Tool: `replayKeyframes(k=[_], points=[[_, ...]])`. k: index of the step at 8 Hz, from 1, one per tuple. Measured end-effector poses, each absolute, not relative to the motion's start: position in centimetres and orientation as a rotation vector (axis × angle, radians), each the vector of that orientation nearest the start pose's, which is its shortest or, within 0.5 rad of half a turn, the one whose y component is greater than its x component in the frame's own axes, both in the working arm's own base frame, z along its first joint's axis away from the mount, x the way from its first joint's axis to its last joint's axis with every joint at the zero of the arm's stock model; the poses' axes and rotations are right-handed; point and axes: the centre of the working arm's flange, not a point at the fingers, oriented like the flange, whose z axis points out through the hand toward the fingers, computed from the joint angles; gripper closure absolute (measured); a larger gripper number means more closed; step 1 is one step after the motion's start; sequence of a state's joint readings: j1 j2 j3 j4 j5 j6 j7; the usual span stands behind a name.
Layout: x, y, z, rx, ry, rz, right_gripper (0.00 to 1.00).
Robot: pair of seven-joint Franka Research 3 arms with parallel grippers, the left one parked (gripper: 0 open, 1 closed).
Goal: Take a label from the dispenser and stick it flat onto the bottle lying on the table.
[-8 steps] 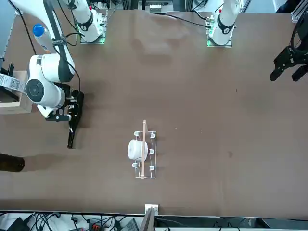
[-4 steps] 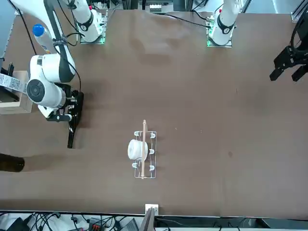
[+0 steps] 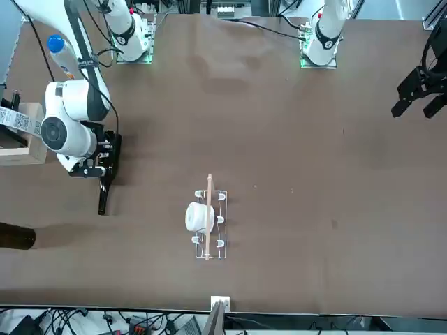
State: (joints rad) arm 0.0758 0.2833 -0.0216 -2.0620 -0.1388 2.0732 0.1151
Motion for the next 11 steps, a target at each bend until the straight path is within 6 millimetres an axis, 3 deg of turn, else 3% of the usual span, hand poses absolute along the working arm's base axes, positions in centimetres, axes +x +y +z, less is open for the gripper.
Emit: replayKeyframes(k=[11], points=[[55.7,3.9,27.3,-3.239,-0.06,0.411,0.97]])
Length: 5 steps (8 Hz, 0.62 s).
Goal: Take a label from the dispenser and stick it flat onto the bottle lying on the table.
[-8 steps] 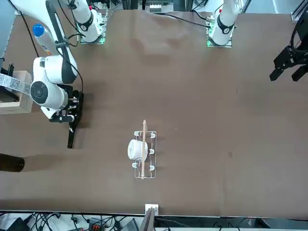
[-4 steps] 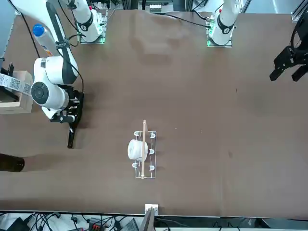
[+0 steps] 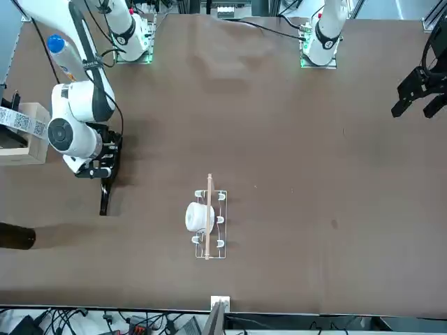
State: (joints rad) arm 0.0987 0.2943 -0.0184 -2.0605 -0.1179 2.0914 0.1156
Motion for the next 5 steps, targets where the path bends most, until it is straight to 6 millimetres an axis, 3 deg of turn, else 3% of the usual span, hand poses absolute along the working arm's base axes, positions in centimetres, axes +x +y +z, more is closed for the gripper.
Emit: replayKeyframes(k=[5], points=[[55.69,4.39,27.3,-3.24,-0.072,0.405,0.96]])
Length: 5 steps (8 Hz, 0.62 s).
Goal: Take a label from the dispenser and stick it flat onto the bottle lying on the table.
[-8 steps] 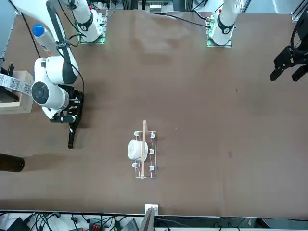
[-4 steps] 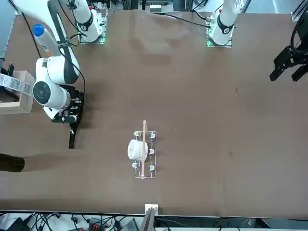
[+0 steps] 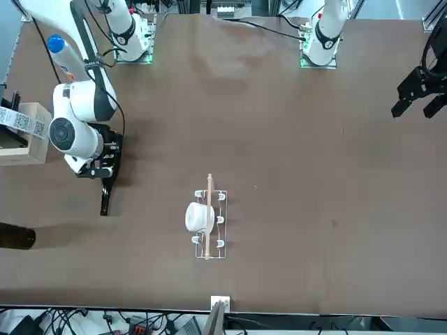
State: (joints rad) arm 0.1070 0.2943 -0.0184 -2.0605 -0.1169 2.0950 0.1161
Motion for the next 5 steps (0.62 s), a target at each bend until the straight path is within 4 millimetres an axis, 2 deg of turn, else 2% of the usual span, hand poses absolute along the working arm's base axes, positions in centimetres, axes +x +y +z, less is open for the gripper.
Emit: replayKeyframes(k=[5], points=[[55.76,4.4,27.39,-3.24,-0.071,0.401,0.96]])
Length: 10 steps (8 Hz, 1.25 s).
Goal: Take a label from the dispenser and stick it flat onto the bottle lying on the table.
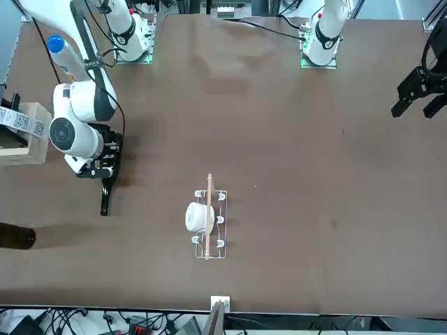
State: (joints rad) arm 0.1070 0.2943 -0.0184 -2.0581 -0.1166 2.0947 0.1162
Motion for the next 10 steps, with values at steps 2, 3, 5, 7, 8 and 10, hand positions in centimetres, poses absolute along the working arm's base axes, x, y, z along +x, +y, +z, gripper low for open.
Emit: replayKeyframes(k=[2,3,5,7,8,10], points=[[55.76,4.4,27.41,-3.24,-0.071,0.404,0.97],[55.76,4.39,27.42,-3.24,-0.071,0.406,0.97],[55.82,4.36,27.66,-3.24,-0.068,0.422,0.98],[55.82,4.33,27.75,-3.24,-0.067,0.432,0.98],[55.82,4.32,27.76,-3.24,-0.067,0.433,0.98],[55.82,4.32,27.77,-3.24,-0.067,0.434,0.98]])
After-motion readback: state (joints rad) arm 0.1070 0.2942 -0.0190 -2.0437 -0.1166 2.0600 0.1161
